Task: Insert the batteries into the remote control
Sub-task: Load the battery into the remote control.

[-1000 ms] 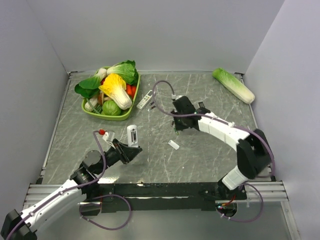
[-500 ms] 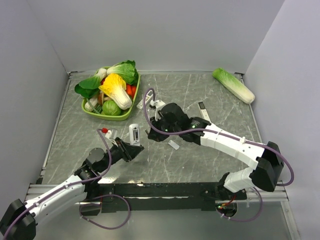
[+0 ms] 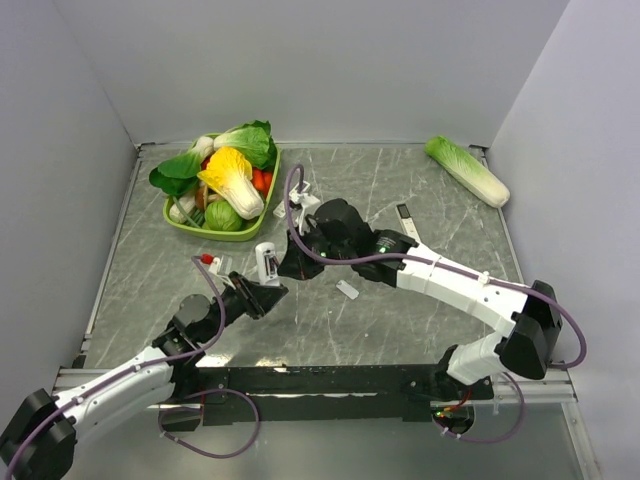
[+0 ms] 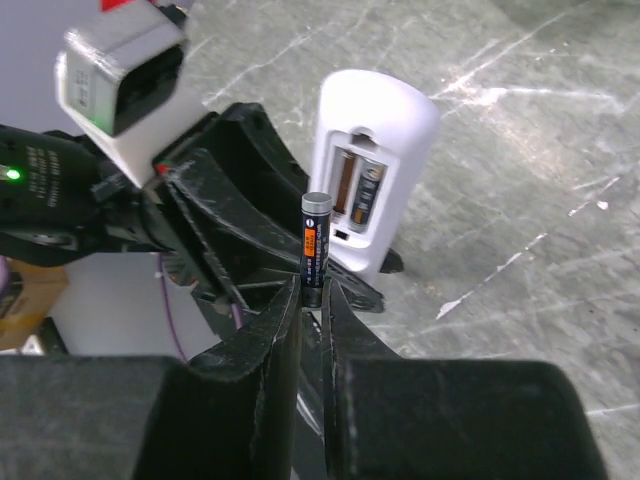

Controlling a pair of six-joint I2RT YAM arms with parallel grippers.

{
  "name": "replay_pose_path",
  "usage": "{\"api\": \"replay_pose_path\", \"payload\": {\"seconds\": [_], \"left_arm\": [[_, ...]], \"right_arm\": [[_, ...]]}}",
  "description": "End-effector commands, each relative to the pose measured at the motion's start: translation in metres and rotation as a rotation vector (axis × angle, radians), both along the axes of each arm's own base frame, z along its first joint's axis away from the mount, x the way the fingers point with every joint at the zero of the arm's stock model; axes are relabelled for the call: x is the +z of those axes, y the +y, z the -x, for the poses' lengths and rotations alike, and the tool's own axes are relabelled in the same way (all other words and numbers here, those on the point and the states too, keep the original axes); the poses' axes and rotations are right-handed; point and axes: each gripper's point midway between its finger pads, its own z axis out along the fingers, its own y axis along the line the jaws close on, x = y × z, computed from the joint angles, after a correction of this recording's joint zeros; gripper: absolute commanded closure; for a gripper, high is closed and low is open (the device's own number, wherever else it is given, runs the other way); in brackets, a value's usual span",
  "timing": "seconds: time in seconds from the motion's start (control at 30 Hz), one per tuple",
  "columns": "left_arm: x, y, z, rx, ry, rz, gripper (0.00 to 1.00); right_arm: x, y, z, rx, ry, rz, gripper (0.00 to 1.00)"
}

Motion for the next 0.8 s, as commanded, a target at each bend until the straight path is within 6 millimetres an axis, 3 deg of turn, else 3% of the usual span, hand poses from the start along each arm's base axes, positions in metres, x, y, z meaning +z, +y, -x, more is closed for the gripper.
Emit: {"api": "replay_pose_path", "payload": {"seconds": [0.0, 0.43, 0.77], "left_arm": [[0.01, 0.001, -0.003, 0.019, -0.032, 0.057, 0.99], [0.017, 0.0, -0.005, 0.022, -0.033, 0.096, 0.99], [0.022, -0.004, -0.004, 0.006, -0.027, 0.122, 0.99]], "right_arm": [[0.015, 0.017, 0.0, 0.025, 0.024, -0.032, 0.96], [-0.011, 0.021, -0.002, -0.01, 0.127, 0.054, 0.96], [-0.013, 0.025, -0.007, -0.036, 0.138, 0.062, 0.95]]}}
